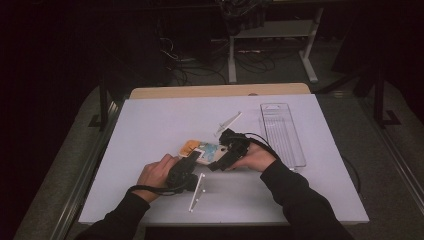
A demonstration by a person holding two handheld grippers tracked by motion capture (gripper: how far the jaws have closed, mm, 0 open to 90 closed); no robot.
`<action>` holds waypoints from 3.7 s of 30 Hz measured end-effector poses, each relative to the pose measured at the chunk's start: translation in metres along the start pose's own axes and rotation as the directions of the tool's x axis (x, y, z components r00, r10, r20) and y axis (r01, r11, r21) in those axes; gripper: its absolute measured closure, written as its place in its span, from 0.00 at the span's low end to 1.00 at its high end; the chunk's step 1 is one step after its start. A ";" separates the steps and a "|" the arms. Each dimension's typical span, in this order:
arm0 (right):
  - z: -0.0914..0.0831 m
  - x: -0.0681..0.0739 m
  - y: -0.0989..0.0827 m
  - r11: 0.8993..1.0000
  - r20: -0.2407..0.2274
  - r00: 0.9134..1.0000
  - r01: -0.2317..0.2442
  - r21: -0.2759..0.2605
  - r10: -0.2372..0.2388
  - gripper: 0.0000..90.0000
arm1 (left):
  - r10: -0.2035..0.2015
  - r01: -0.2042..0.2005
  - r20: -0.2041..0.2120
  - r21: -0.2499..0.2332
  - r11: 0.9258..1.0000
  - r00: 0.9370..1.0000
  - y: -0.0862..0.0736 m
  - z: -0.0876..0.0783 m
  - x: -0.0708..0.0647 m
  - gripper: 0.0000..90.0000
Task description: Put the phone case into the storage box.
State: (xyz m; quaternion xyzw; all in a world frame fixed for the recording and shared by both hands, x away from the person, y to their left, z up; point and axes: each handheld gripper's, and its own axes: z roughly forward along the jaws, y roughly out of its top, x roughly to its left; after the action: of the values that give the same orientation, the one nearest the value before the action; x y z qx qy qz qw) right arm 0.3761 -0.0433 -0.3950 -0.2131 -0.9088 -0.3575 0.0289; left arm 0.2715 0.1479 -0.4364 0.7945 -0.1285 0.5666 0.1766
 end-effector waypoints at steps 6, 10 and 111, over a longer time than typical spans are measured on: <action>-0.001 0.000 0.000 1.000 -0.014 1.000 -0.007 -0.003 0.007 0.10 | 0.015 -0.015 -0.005 0.011 1.000 1.000 0.001 -0.002 0.001 0.88; -0.002 -0.001 0.000 1.000 -0.024 1.000 -0.011 -0.011 0.010 0.09 | 0.023 -0.023 -0.015 0.013 1.000 1.000 0.002 -0.004 0.002 0.89; -0.026 -0.012 -0.031 0.995 0.088 0.992 -0.092 -0.023 0.094 0.01 | -0.428 0.412 0.109 0.146 0.900 0.897 -0.045 -0.009 0.040 0.89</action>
State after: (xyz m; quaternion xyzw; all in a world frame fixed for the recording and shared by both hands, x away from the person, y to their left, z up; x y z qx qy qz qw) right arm 0.3718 -0.0855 -0.3978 -0.2713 -0.8949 -0.3544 0.0031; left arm 0.2948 0.1921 -0.4022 0.8499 0.0684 0.4654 0.2377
